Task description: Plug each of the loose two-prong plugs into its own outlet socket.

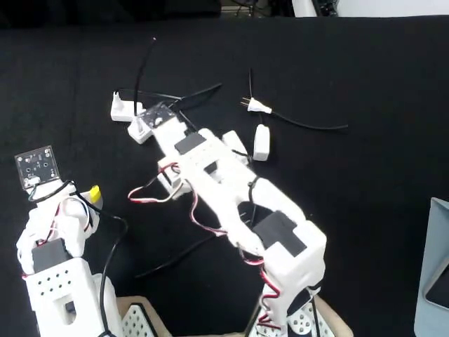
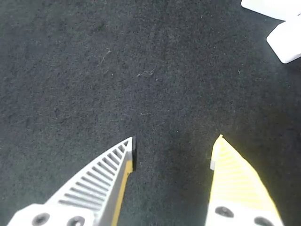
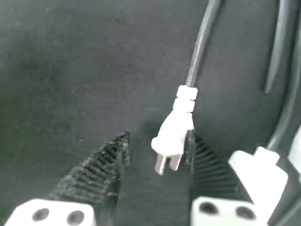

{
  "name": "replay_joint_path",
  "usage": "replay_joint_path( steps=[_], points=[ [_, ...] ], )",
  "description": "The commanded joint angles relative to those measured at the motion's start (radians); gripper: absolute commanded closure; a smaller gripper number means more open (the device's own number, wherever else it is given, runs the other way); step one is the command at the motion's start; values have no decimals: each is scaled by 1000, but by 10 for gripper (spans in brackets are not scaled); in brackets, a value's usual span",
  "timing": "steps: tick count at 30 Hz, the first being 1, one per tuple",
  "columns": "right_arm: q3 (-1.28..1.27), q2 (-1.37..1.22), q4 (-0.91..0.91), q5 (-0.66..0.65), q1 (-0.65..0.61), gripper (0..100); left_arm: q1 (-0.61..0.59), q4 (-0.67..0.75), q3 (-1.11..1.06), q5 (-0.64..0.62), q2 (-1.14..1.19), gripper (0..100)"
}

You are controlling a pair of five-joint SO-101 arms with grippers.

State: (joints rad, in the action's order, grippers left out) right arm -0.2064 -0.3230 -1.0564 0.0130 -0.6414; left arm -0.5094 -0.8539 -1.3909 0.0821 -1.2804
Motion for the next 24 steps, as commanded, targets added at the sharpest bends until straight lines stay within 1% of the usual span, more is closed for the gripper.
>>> replay_joint_path(
  steps=[1, 11, 13, 17, 24],
  points=[
    [-7, 19, 3, 3, 11, 825, -8, 20, 4, 5, -12, 733],
    [2, -27, 17, 2, 23, 825, -8, 20, 4, 5, -12, 733],
    [4, -31, 41, 2, 31, 853, -8, 20, 4, 5, -12, 733],
    [4, -30, 110, 2, 74, 966, -8, 18, 4, 5, -12, 733],
    [5, -24, 114, -26, 94, 976, -8, 18, 4, 5, -12, 733]
  ],
)
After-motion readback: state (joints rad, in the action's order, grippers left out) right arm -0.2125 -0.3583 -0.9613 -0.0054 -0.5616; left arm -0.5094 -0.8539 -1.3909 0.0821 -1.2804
